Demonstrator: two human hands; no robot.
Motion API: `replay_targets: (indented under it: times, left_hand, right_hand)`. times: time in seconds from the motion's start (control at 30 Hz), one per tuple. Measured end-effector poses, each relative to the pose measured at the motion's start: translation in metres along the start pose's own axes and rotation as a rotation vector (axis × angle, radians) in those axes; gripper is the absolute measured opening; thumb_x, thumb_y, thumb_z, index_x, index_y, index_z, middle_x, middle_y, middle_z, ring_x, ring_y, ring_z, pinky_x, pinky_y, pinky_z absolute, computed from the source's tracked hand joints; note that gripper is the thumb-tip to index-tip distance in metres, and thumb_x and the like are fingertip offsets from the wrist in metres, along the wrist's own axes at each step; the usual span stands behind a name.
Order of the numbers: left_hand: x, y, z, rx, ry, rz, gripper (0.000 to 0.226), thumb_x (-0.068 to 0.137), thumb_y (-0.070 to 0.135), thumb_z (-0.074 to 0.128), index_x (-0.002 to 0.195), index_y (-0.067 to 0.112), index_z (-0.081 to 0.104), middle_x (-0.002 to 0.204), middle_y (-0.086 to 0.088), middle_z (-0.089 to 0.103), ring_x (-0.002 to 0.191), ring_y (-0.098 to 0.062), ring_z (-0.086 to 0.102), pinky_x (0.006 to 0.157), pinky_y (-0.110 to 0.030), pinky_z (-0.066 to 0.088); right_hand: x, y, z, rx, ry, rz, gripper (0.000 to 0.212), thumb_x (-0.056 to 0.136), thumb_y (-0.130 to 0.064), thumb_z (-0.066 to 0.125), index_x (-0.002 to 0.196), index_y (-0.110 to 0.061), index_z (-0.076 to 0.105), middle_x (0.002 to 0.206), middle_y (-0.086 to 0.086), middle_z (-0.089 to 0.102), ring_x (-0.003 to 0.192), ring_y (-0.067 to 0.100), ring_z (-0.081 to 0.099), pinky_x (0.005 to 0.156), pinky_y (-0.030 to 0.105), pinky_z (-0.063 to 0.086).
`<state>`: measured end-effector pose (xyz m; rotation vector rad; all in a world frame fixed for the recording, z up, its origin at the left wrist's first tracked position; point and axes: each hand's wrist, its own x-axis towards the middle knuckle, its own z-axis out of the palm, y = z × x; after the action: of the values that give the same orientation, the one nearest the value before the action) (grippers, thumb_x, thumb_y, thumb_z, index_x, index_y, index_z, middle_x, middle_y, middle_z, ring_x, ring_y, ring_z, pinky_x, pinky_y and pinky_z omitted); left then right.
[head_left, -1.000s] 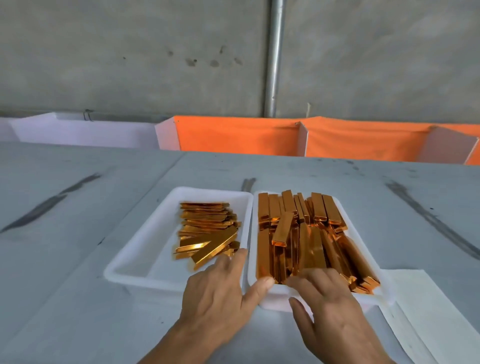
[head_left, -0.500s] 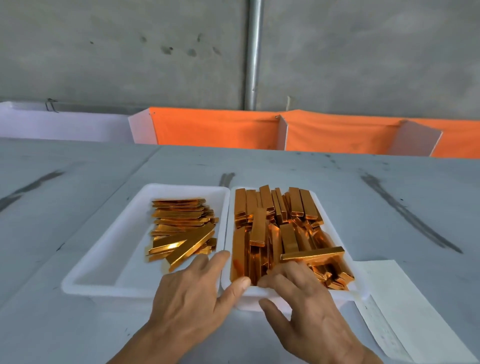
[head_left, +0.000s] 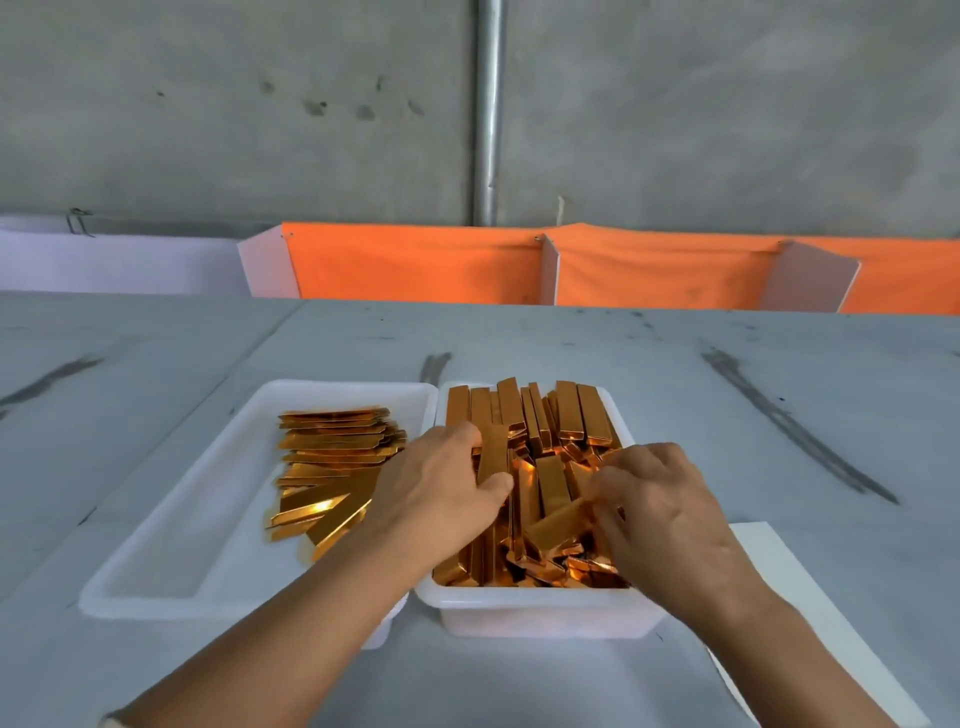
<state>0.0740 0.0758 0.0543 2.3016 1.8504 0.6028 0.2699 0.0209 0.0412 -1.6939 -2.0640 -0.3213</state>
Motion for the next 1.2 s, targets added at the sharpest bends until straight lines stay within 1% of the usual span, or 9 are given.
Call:
replay_targets:
  times: [0.13, 0.3, 0.43, 0.6, 0.8, 0.9, 1.0, 1.1, 1.2]
  left_hand:
    - [0.021, 0.01, 0.008, 0.101, -0.08, -0.039, 0.055, 0.085, 0.058, 0.06, 0.126, 0.023, 0.049, 0.087, 0.009, 0.054, 0.078, -0.012, 0.057, 0.06, -0.027, 0.046]
    - [0.033, 0.02, 0.012, 0.099, -0.153, -0.121, 0.056, 0.083, 0.042, 0.07, 0.129, 0.021, 0.047, 0.079, 0.008, 0.047, 0.075, -0.013, 0.054, 0.054, -0.025, 0.041]
    - [0.037, 0.019, 0.008, -0.038, -0.199, -0.201, 0.055, 0.079, 0.03, 0.07, 0.126, 0.02, 0.044, 0.086, 0.005, 0.054, 0.074, -0.01, 0.056, 0.052, -0.023, 0.042]
    - [0.025, 0.006, -0.006, -0.115, -0.272, -0.262, 0.069, 0.077, 0.041, 0.068, 0.135, 0.022, 0.037, 0.089, 0.004, 0.057, 0.079, -0.01, 0.059, 0.051, -0.022, 0.039]
    - [0.005, 0.006, -0.005, 0.017, -0.308, -0.221, 0.086, 0.08, 0.064, 0.061, 0.147, 0.026, 0.024, 0.139, 0.0, 0.05, 0.118, -0.021, 0.056, 0.083, -0.031, 0.049]
    - [-0.003, 0.005, -0.008, 0.095, -0.307, -0.208, 0.083, 0.082, 0.072, 0.049, 0.148, 0.03, 0.021, 0.135, 0.001, 0.054, 0.082, -0.008, 0.069, 0.059, -0.021, 0.051]
    - [-0.006, 0.003, -0.008, 0.118, -0.341, -0.202, 0.073, 0.087, 0.067, 0.046, 0.146, 0.029, 0.027, 0.12, 0.002, 0.059, 0.059, -0.007, 0.065, 0.044, -0.017, 0.044]
    - [-0.006, 0.004, -0.006, 0.134, -0.339, -0.148, 0.07, 0.088, 0.061, 0.052, 0.147, 0.029, 0.03, 0.126, 0.002, 0.057, 0.095, -0.014, 0.066, 0.072, -0.026, 0.056]
    - [-0.004, 0.008, -0.003, 0.12, -0.349, -0.129, 0.073, 0.087, 0.058, 0.057, 0.149, 0.03, 0.028, 0.139, 0.0, 0.051, 0.124, -0.023, 0.051, 0.093, -0.033, 0.048]
  right_hand:
    - [0.016, 0.011, -0.008, 0.121, 0.011, 0.093, 0.016, 0.089, -0.012, 0.064, 0.09, -0.024, 0.073, 0.092, -0.004, 0.07, 0.098, 0.023, 0.055, 0.076, 0.029, 0.034]
    - [0.025, 0.019, -0.011, 0.175, -0.261, 0.061, 0.034, 0.088, -0.018, 0.061, 0.114, -0.04, 0.063, 0.11, -0.007, 0.062, 0.101, 0.016, 0.054, 0.071, 0.017, 0.04]
    - [0.022, 0.02, -0.002, 0.101, -0.348, -0.04, 0.034, 0.091, -0.023, 0.061, 0.121, -0.039, 0.055, 0.12, -0.014, 0.056, 0.115, 0.011, 0.041, 0.09, 0.021, 0.034]
    - [0.03, 0.026, -0.01, 0.257, -0.258, 0.122, 0.015, 0.088, -0.034, 0.067, 0.096, -0.041, 0.055, 0.095, -0.012, 0.054, 0.085, 0.006, 0.052, 0.066, 0.02, 0.04]
    - [0.046, 0.007, -0.005, 0.46, -0.368, 0.407, 0.022, 0.089, -0.055, 0.062, 0.088, -0.033, 0.061, 0.088, -0.013, 0.062, 0.073, 0.002, 0.057, 0.055, 0.017, 0.037]
    - [0.046, -0.001, 0.003, 0.437, -0.399, 0.418, 0.049, 0.091, -0.061, 0.054, 0.129, -0.029, 0.057, 0.119, -0.004, 0.061, 0.09, 0.005, 0.052, 0.065, 0.02, 0.038]
    - [0.044, 0.003, 0.0, 0.352, -0.354, 0.441, 0.047, 0.098, -0.055, 0.045, 0.134, -0.026, 0.055, 0.119, -0.001, 0.063, 0.092, 0.009, 0.051, 0.072, 0.024, 0.041]
    - [0.041, 0.012, -0.006, 0.266, -0.365, 0.471, 0.043, 0.102, -0.047, 0.041, 0.137, -0.025, 0.052, 0.134, 0.003, 0.06, 0.11, 0.019, 0.056, 0.086, 0.03, 0.045]
    - [0.037, 0.02, -0.011, 0.219, -0.406, 0.493, 0.038, 0.103, -0.039, 0.041, 0.137, -0.027, 0.051, 0.138, 0.003, 0.058, 0.12, 0.022, 0.055, 0.094, 0.032, 0.046]
